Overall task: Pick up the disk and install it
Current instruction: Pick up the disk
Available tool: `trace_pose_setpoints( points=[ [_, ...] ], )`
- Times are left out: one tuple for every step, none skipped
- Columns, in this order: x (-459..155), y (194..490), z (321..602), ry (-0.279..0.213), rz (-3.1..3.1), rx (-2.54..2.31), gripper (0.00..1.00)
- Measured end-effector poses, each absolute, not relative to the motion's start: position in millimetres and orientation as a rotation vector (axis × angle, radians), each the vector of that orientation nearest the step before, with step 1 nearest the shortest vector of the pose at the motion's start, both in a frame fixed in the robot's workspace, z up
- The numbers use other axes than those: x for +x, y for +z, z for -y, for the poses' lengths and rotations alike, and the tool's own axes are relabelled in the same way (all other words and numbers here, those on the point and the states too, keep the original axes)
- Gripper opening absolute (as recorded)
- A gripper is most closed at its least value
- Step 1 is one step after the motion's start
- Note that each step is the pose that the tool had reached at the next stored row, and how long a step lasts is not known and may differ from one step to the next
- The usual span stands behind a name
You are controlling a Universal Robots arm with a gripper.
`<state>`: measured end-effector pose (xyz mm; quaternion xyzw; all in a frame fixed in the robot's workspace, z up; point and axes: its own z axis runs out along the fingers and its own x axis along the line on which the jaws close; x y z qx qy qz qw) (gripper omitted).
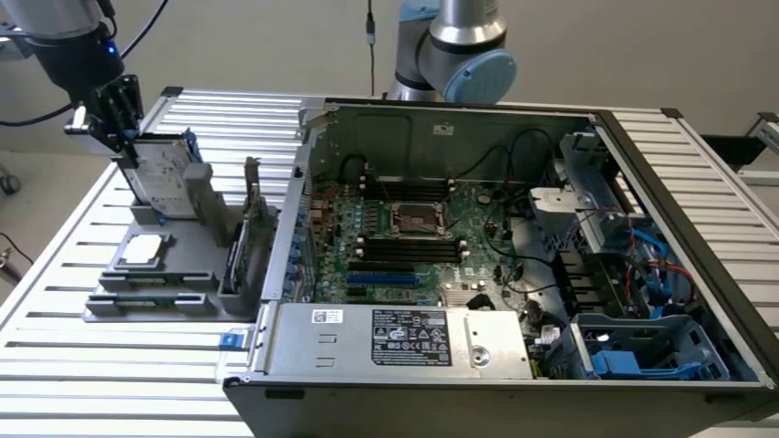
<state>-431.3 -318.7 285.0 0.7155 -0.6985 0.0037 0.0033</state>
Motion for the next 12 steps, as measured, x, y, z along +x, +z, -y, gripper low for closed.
trace_pose_setpoints(
  points=[
    [-431.3,285.0,318.7,0.012,2.19,2.243,0.33],
    [-431.4,285.0,318.7,0.013,2.19,2.243,0.33],
    [-431.4,285.0,318.7,0.013,2.189,2.242,0.33],
    [-431.4,284.9,318.6,0.014,2.189,2.242,0.33],
    [-431.4,284.9,318.7,0.015,2.189,2.242,0.33],
    [-431.4,284.9,318.7,0.015,2.189,2.241,0.33],
    [-431.4,284.9,318.7,0.016,2.189,2.241,0.33],
    [-431.4,284.9,318.7,0.016,2.189,2.24,0.33],
    [-431.3,284.9,318.7,0.016,2.189,2.24,0.33],
    [-431.3,285.0,318.7,0.016,2.189,2.24,0.33],
    [-431.3,284.9,318.7,0.016,2.19,2.239,0.33],
    [-431.3,284.9,318.7,0.016,2.19,2.239,0.33]
  ],
)
